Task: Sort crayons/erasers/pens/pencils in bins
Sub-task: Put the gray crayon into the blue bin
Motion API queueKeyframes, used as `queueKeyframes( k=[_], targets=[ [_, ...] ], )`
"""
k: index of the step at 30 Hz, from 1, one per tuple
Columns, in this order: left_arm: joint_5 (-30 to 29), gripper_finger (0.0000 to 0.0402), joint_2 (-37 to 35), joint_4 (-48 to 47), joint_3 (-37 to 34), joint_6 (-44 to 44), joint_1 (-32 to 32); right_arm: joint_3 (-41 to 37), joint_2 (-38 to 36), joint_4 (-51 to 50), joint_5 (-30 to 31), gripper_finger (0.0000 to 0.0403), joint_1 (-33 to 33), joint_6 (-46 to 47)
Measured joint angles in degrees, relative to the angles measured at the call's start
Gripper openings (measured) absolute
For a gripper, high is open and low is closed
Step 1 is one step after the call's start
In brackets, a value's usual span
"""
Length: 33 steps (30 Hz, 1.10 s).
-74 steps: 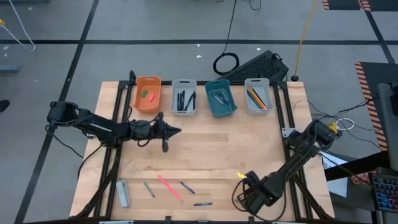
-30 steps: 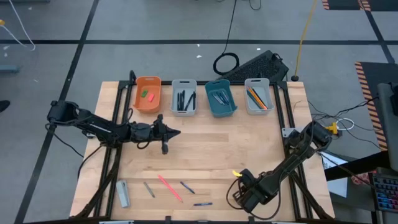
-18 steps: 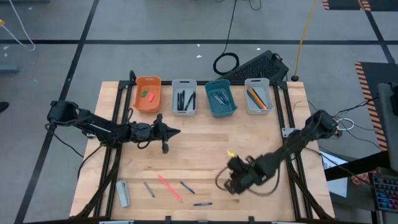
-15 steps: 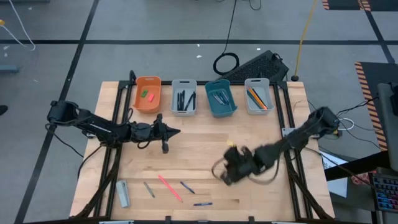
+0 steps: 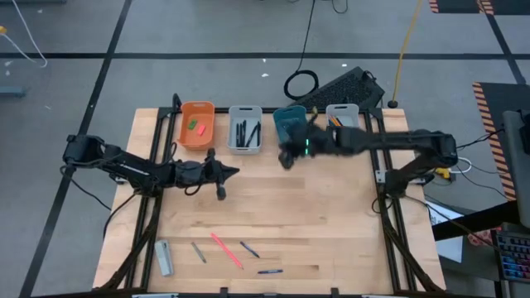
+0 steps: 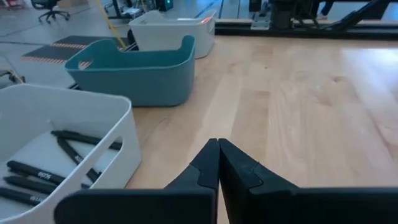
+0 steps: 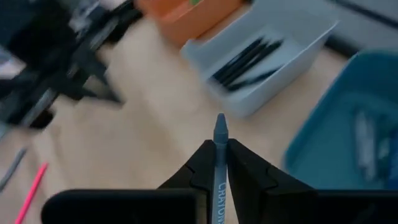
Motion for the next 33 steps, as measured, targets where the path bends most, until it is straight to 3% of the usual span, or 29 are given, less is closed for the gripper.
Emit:
queueKeyframes(
  k=[8,16,23,33],
  targets=[
    [0.03,0.0005,0.00,-1.84,0.00,-0.52,1.92,0.15,2.91,4.24,-5.43,0.0029,-16.59,-9.33],
    [0.04,0.0003,0.00,-2.31,0.00,-0.84,3.24,0.04,13.09,5.49,-9.79,0.0029,-26.49,-13.78],
    [0.03,0.0003,0.00,-4.67,0.02,-3.42,3.24,-0.04,19.71,6.09,-10.09,0.0029,-30.23,-16.36],
    [2.94,0.0004,0.00,-7.36,0.02,-4.06,3.22,-0.02,20.74,8.47,-11.31,0.0034,-30.61,-18.49]
  ],
)
